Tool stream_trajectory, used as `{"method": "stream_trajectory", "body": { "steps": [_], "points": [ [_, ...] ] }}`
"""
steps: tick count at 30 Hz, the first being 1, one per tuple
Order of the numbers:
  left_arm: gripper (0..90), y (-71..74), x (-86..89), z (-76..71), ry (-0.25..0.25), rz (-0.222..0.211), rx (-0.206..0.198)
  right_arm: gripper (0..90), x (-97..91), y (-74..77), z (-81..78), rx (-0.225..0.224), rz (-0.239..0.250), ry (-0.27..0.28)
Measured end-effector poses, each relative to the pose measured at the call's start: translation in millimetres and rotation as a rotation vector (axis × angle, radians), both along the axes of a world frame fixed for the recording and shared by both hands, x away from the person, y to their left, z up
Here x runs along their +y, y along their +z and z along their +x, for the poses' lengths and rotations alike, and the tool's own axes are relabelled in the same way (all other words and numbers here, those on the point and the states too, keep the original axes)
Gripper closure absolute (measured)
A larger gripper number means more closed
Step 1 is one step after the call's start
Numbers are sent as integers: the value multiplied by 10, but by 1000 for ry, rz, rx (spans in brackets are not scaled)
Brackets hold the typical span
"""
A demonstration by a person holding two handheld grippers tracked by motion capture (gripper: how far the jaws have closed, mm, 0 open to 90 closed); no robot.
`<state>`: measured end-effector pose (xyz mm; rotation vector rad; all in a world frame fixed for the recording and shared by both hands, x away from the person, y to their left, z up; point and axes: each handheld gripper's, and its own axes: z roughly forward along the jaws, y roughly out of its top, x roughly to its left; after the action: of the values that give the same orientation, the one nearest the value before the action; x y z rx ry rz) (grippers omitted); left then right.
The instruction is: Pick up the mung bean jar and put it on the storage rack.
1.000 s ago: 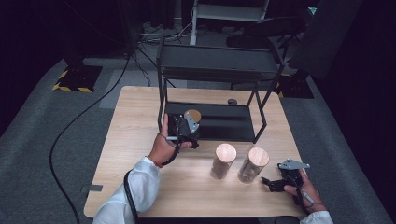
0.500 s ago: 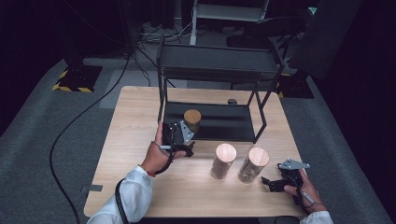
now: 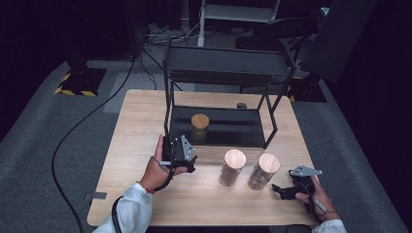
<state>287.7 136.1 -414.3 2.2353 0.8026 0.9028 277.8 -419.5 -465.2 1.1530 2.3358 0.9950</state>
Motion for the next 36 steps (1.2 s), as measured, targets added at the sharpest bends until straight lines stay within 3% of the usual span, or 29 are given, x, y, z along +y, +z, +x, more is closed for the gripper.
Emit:
{"method": "stream_trajectory", "body": {
  "steps": [5,12,22,30,36],
  "points": [
    [21,-66,54,-74,-6,5,3,0,0,0,0,0,0,0],
    [21,-145,151,-141,-14,-8,38,0,0,0,0,0,0,0],
    [21,-207,277,-250,-28,23,53,0,0,0,0,0,0,0],
    [21,-262,425,-329,-16,17,69,0,0,0,0,0,0,0],
    [21,-305,577,-357,15,-6,108,0,0,0,0,0,0,0]
  ]
}}
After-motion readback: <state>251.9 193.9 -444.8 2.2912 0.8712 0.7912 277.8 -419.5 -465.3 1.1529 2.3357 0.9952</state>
